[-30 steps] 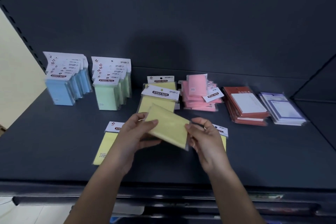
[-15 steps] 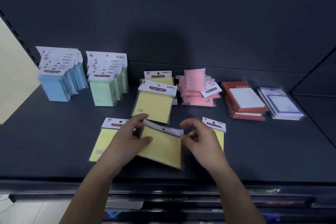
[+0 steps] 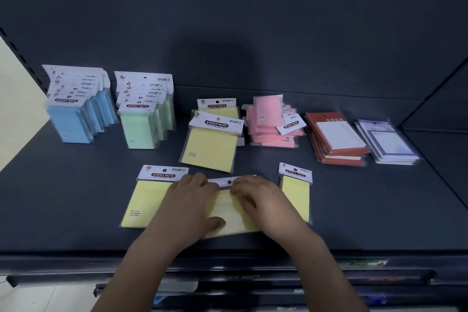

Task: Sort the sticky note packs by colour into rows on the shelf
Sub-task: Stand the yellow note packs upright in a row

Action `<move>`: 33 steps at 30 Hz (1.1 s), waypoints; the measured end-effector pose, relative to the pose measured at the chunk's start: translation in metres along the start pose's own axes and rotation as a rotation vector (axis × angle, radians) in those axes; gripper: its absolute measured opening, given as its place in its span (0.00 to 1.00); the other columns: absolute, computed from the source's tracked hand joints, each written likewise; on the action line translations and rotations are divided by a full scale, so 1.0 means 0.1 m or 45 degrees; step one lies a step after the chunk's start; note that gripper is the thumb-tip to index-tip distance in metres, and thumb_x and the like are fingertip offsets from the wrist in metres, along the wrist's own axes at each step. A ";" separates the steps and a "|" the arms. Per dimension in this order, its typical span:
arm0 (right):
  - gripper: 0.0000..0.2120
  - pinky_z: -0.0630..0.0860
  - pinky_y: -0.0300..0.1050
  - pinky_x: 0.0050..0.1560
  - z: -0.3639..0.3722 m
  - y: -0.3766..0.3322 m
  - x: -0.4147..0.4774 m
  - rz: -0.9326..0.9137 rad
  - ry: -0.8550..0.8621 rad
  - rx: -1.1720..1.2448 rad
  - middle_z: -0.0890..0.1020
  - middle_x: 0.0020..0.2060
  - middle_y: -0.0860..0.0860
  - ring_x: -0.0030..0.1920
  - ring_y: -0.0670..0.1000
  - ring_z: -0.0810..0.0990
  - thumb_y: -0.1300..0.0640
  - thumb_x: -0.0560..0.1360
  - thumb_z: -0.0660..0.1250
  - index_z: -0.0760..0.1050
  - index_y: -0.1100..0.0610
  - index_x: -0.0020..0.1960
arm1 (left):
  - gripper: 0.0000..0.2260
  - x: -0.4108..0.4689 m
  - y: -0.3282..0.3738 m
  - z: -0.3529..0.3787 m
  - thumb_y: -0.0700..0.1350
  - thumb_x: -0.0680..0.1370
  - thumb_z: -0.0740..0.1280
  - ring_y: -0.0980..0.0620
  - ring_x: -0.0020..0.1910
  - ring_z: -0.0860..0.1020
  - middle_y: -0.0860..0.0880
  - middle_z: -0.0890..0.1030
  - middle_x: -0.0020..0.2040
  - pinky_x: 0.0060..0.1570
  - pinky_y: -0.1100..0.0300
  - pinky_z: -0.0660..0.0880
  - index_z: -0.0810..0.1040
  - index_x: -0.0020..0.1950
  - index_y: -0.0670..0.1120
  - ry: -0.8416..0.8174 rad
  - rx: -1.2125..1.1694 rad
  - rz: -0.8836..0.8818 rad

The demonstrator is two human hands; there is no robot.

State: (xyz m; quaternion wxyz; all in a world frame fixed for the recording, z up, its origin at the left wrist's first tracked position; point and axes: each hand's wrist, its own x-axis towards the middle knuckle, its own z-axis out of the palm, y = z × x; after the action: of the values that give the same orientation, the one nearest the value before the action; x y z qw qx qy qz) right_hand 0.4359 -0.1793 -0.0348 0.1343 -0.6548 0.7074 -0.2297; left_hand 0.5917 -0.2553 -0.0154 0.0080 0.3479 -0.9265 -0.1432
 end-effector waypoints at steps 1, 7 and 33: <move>0.13 0.62 0.32 0.57 -0.01 -0.01 -0.01 -0.008 -0.005 -0.002 0.77 0.59 0.48 0.61 0.48 0.72 0.64 0.75 0.62 0.78 0.57 0.57 | 0.26 0.00 0.00 0.00 0.60 0.73 0.64 0.53 0.62 0.64 0.54 0.65 0.62 0.62 0.61 0.62 0.64 0.69 0.55 0.013 0.044 -0.011; 0.12 0.61 0.33 0.51 -0.05 0.03 -0.02 0.106 0.051 -0.069 0.73 0.57 0.47 0.58 0.48 0.68 0.58 0.77 0.62 0.75 0.55 0.60 | 0.31 0.03 -0.07 0.04 0.66 0.71 0.59 0.52 0.67 0.59 0.53 0.61 0.66 0.66 0.59 0.55 0.61 0.72 0.56 -0.018 0.089 -0.067; 0.12 0.74 0.32 0.39 -0.06 -0.14 0.48 0.501 0.656 1.393 0.79 0.41 0.50 0.41 0.45 0.76 0.70 0.76 0.61 0.75 0.54 0.48 | 0.13 0.37 -0.31 -0.16 0.34 0.74 0.68 0.51 0.37 0.70 0.46 0.73 0.38 0.38 0.58 0.68 0.68 0.36 0.47 0.753 -1.613 -0.361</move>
State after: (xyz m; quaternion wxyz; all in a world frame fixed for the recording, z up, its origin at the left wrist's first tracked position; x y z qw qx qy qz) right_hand 0.4403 -0.2267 -0.0175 0.3147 -0.2729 0.6045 -0.6790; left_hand 0.5858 -0.3055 -0.0111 0.4409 0.4177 -0.5701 -0.5533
